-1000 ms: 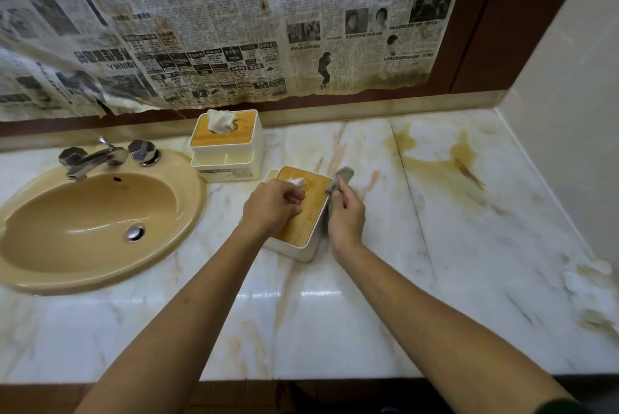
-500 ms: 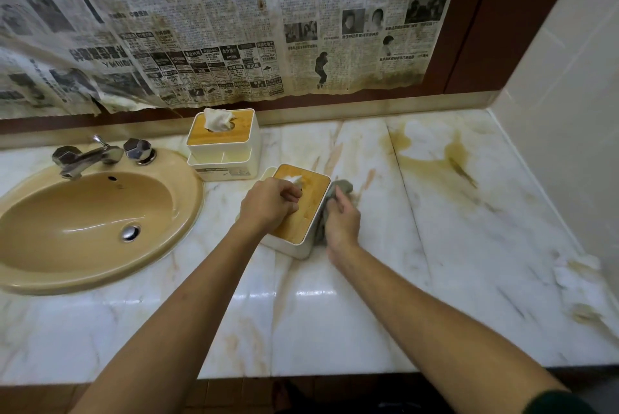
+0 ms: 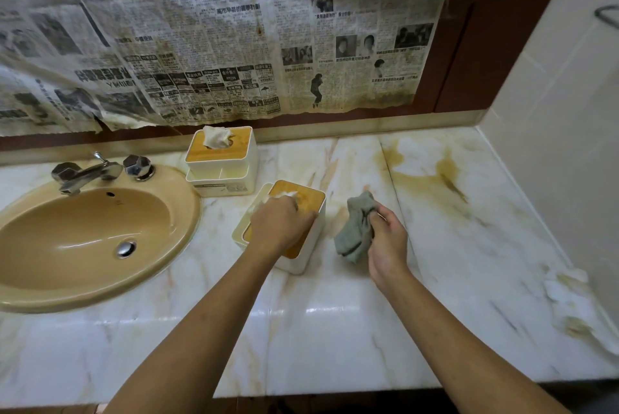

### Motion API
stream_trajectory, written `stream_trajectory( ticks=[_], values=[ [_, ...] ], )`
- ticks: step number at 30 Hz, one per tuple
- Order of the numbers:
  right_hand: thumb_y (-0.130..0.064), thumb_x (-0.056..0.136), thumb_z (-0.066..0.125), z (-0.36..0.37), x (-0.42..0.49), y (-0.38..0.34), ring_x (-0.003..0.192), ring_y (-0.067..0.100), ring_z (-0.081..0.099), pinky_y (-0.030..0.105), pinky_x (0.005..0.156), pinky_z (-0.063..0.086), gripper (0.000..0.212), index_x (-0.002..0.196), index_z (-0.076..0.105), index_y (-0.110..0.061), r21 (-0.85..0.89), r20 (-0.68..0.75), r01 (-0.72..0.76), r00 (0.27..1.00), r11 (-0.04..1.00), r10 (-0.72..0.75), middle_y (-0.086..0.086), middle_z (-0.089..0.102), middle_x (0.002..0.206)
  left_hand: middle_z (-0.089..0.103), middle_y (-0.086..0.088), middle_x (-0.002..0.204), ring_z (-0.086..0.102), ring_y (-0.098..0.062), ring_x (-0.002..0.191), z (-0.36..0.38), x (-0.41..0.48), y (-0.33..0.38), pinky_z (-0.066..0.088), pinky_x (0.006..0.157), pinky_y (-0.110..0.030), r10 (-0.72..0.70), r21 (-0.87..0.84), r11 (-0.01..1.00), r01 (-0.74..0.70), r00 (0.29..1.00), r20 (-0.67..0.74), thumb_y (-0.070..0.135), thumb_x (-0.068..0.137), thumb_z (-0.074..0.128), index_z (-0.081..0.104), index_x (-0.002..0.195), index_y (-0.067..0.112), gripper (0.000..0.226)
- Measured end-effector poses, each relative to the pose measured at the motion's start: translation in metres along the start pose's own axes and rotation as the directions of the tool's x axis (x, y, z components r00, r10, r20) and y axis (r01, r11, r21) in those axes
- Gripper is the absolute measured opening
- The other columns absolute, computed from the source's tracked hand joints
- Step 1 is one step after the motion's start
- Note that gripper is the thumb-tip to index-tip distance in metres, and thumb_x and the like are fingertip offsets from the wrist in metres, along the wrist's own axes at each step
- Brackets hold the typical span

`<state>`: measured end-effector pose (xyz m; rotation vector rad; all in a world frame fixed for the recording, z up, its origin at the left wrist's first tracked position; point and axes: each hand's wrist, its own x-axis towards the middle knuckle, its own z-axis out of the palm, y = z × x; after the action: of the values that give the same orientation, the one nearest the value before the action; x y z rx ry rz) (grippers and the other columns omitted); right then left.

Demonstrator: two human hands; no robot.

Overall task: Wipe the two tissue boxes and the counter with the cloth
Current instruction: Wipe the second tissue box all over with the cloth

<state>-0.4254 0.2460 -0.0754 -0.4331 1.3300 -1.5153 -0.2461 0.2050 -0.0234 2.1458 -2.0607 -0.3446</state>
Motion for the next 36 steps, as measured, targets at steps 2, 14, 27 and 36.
stream_trajectory(
  ticks=[2, 14, 27, 36],
  values=[
    [-0.006, 0.101, 0.049, -0.005, -0.002, -0.006, 0.114, 0.013, 0.066, 0.032, 0.102, 0.051, 0.026, 0.119, 0.067, -0.009, -0.002, 0.026, 0.025, 0.999, 1.0, -0.025, 0.003, 0.071, 0.119, 0.066, -0.002, 0.083, 0.063, -0.026, 0.085, 0.001, -0.002, 0.006, 0.051, 0.073, -0.035, 0.01, 0.094, 0.996, -0.006, 0.999, -0.037, 0.077, 0.073, 0.055, 0.062, 0.085, 0.022, 0.057],
    [-0.007, 0.101, 0.05, 0.001, -0.006, -0.013, 0.107, 0.003, 0.067, 0.018, 0.09, 0.05, 0.026, 0.116, 0.07, -0.013, -0.091, 0.124, 0.086, 0.989, 0.992, -0.074, -0.003, 0.073, 0.114, 0.067, 0.009, 0.111, 0.057, -0.02, 0.109, -0.019, 0.005, -0.014, 0.033, 0.065, -0.027, 0.235, 0.107, 0.961, -0.255, 0.956, 0.173, 0.042, 0.068, 0.083, 0.064, 0.121, 0.036, 0.057],
    [-0.01, 0.1, 0.054, 0.013, -0.024, 0.009, 0.106, 0.006, 0.067, 0.019, 0.087, 0.054, 0.021, 0.112, 0.071, -0.016, -0.128, 0.112, 0.033, 0.994, 0.991, -0.019, -0.004, 0.072, 0.112, 0.055, 0.015, 0.126, 0.038, -0.017, 0.103, -0.03, 0.005, -0.037, 0.034, 0.08, -0.031, 0.342, 0.144, 0.91, -0.389, 0.9, 0.271, 0.057, 0.065, 0.075, 0.056, 0.129, 0.046, 0.068],
    [-0.006, 0.097, 0.059, 0.037, -0.068, 0.046, 0.117, 0.01, 0.063, 0.019, 0.09, 0.054, 0.045, 0.139, 0.049, -0.021, 0.029, 0.09, -0.11, 0.99, 0.994, 0.107, 0.001, 0.064, 0.129, 0.059, 0.015, 0.116, 0.037, -0.015, 0.098, -0.016, -0.003, -0.036, 0.038, 0.087, -0.036, 0.339, 0.023, 0.938, -0.347, 0.927, 0.159, 0.068, 0.063, 0.075, 0.062, 0.124, 0.039, 0.069]
  ],
)
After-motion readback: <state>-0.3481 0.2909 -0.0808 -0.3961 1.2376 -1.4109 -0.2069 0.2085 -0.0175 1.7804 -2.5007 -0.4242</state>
